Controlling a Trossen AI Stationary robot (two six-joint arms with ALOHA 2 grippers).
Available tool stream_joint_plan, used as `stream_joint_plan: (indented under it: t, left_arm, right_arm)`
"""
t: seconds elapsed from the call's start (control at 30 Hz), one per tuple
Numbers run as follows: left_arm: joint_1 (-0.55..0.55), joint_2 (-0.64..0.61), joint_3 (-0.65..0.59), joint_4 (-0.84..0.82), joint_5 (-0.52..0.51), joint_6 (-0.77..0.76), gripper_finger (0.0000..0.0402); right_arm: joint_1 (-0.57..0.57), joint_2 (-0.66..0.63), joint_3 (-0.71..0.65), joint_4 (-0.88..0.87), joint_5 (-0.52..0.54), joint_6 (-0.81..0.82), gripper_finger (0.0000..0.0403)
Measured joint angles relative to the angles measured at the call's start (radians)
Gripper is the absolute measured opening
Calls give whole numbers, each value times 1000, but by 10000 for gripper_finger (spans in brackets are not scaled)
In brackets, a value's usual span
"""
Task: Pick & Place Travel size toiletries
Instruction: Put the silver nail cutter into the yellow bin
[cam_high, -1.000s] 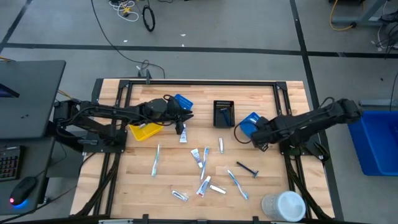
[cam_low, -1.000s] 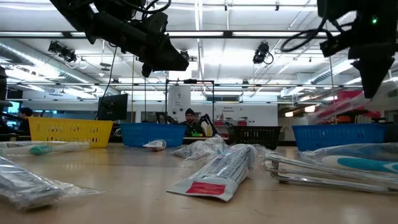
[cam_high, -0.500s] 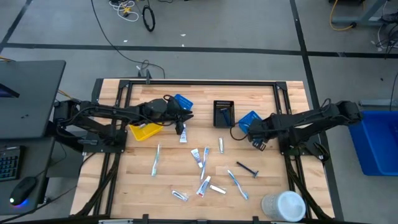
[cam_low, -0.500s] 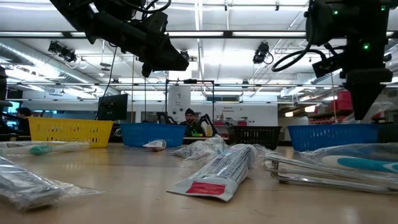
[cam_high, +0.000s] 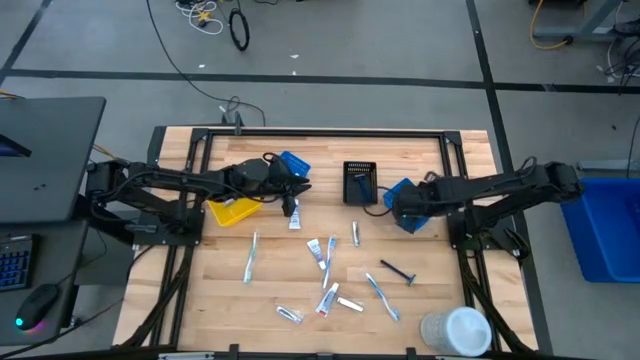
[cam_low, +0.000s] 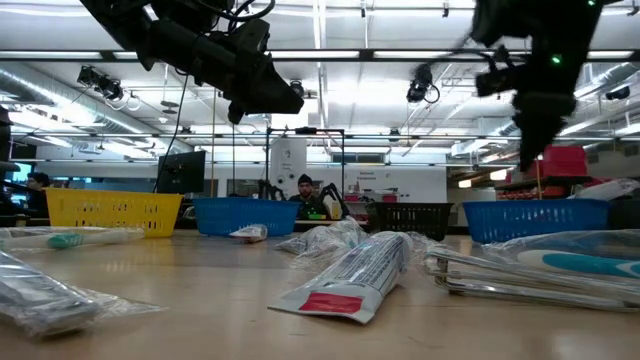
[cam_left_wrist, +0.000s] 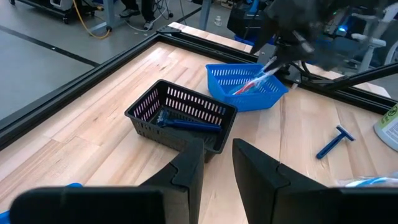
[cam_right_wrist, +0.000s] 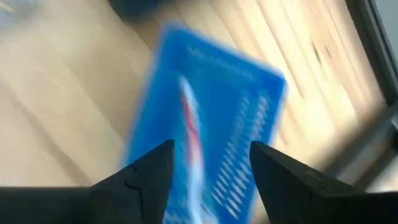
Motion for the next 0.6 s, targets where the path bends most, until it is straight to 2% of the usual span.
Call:
stream_joint_plan:
  t: [0.17, 0.37, 0.47, 0.6]
  left_arm:
    - [0, 0, 0, 0, 0, 0, 92]
    - [0, 0, 0, 0, 0, 0, 92]
    - [-5, 0, 0, -1, 0, 9, 92]
    - [-25, 0, 0, -1, 3, 56, 92]
  right_arm:
    - [23, 0, 5, 410, -91, -163, 204]
    - [57, 0, -51, 954, -293, -339, 186]
    - [75, 0, -98, 1099, -330, -359, 180]
    - [93, 0, -165, 1133, -328, -361, 179]
